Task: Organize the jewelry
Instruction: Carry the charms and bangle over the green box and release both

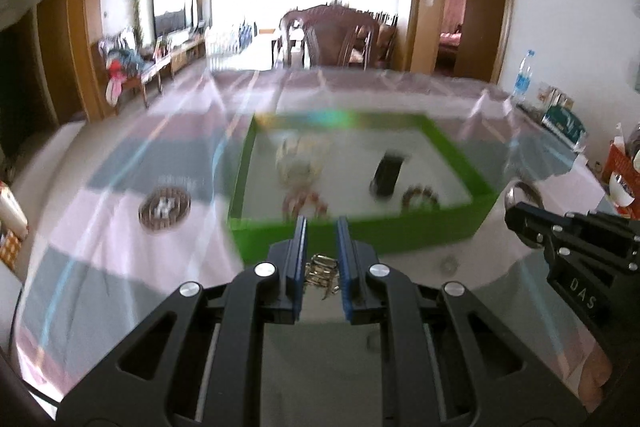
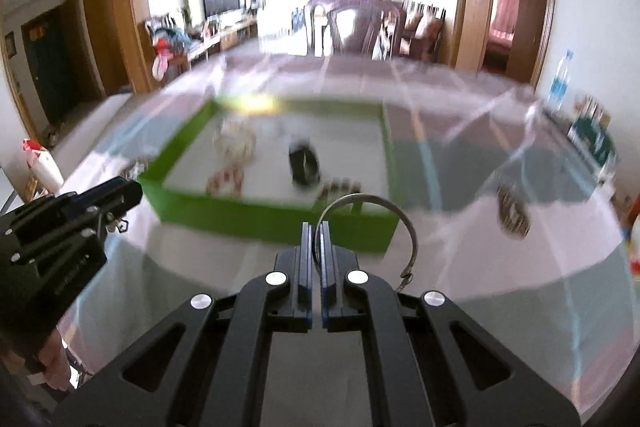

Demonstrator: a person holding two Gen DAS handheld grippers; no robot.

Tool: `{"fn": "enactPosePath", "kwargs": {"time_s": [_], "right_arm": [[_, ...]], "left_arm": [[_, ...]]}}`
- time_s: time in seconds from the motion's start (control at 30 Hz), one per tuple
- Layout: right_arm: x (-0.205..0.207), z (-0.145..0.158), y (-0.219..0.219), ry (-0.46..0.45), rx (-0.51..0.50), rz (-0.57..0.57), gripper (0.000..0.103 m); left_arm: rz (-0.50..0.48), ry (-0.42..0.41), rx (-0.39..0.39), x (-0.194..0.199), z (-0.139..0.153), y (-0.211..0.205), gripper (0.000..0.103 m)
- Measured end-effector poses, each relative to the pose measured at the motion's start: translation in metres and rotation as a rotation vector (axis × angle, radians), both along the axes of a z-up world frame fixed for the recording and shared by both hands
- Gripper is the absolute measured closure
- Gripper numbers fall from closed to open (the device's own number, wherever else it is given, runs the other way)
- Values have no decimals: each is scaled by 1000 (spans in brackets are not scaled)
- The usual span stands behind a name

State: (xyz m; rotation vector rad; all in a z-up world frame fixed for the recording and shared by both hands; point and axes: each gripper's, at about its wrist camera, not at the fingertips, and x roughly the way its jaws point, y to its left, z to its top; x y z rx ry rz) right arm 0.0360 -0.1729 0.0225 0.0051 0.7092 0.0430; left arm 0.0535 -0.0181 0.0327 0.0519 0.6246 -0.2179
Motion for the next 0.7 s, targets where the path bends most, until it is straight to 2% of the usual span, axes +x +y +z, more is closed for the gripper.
{"fn": "enactPosePath", "kwargs": {"time_s": [0.1, 0.2, 0.3, 0.43, 0.53, 0.57, 0.6, 0.63, 0.7], "right_arm": [[10, 26, -1, -67, -17, -14, 100], [31, 41, -3, -104, -24, -24, 100], [67, 37, -4, -58, 8, -14, 100], [117, -3, -5, 104, 67, -19, 100], [129, -23, -5, 150, 97, -27, 98], [130, -28, -6, 152, 96, -37, 96], [131, -29, -7, 153, 92, -43, 95], [131, -29, -8, 151, 90, -49, 91], [126, -26, -10, 140, 91, -49, 84]], "left_arm": [[-9, -45, -1, 15, 24, -7, 88], [-15, -24, -38, 45, 36, -9, 88], [25, 28, -62, 86, 32, -8, 88], [62, 79, -60, 118, 14, -8, 88], [68, 107, -56, 126, -2, -8, 88], [68, 109, -59, 128, -6, -8, 84], [68, 111, -61, 126, -10, -6, 70], [70, 117, -57, 127, -12, -6, 63], [74, 111, -54, 124, -14, -5, 56]]}}
